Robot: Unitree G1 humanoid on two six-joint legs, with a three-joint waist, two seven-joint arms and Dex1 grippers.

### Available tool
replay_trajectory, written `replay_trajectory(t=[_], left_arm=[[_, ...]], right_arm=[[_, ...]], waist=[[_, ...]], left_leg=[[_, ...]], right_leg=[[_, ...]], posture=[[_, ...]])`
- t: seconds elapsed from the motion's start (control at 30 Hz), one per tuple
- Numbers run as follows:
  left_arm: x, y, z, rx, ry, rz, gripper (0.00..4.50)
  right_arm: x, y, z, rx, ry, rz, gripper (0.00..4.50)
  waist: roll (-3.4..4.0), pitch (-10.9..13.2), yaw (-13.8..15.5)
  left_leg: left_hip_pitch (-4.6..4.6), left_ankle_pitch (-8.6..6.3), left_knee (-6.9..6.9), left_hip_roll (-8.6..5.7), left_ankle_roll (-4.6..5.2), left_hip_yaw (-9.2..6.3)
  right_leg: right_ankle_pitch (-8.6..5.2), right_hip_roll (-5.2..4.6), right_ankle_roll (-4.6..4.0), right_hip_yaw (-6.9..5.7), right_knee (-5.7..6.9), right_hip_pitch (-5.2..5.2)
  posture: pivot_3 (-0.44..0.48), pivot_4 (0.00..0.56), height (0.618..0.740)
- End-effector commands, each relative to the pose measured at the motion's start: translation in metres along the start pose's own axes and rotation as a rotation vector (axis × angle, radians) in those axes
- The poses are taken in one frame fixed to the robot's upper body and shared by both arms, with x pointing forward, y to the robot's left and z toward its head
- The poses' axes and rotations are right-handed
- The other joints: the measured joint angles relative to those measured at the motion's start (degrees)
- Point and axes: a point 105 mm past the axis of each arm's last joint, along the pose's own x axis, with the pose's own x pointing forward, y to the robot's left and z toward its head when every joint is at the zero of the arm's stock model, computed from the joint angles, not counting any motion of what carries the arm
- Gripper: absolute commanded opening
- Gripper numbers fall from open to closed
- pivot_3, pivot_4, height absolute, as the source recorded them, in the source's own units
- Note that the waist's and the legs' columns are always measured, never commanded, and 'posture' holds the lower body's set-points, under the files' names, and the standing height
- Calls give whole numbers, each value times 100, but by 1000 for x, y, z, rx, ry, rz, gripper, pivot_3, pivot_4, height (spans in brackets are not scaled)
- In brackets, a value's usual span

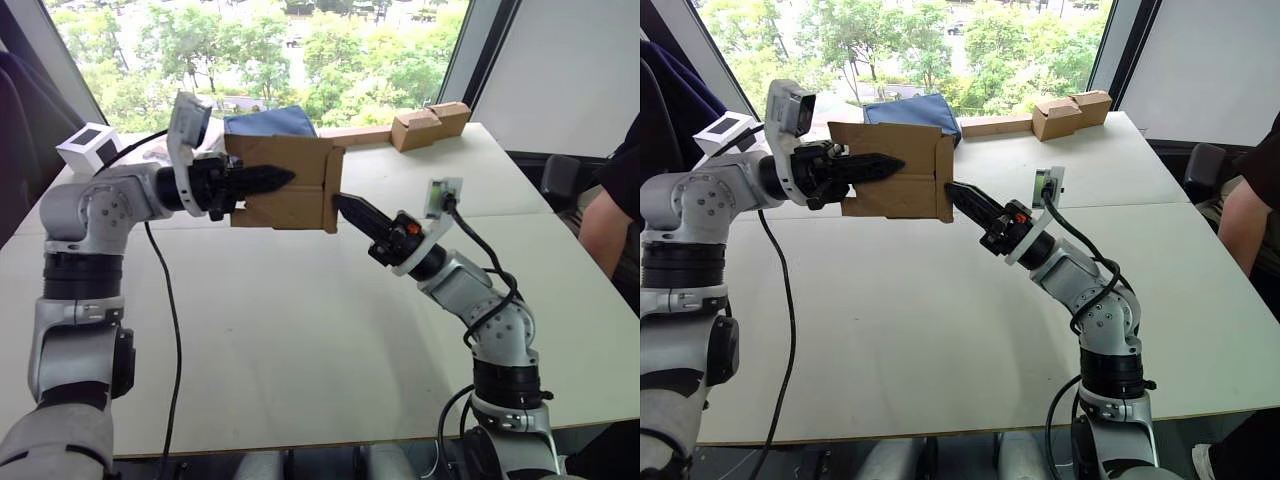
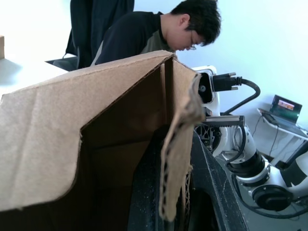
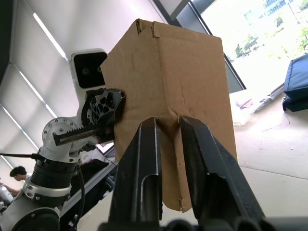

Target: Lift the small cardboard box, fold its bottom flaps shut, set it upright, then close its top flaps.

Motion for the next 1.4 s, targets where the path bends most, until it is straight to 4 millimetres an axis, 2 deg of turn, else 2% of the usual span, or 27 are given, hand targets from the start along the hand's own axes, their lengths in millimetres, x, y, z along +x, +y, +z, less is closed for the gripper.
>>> replay_trajectory(t=[0.03,0.3,0.47,0.77,1.07,1.4], left_arm=[[-1,-11,18,62,-35,-32,0],[-1,-12,15,54,-35,-35,0],[-1,-11,13,51,-25,-33,0],[4,-6,3,50,7,-24,0],[6,-5,6,44,-9,-30,0],[7,-5,7,43,-21,-31,0]], right_arm=[[0,3,9,-3,-52,12,904],[-1,-6,13,5,-91,-33,904],[0,-4,13,2,-83,-20,904],[10,16,4,23,-57,60,904],[14,37,-9,81,-14,145,904],[24,45,-14,81,-19,161,904]], waist=[[0,0,0],[0,0,0],[0,0,-2],[0,0,-3],[0,0,-1],[0,0,-3]], left_leg=[[0,0,0,0,0,0],[0,0,0,0,0,0],[0,0,0,0,0,0],[0,0,0,0,0,0],[0,0,0,0,0,0],[0,0,0,0,0,0]], right_leg=[[0,0,0,0,0,0],[0,0,0,0,0,0],[0,0,0,0,0,0],[0,0,0,0,0,0],[0,-1,0,0,0,0],[0,0,0,0,1,-1]], posture=[[0,150,740],[0,150,740],[0,150,740],[0,150,740],[0,150,740],[0,150,740]])
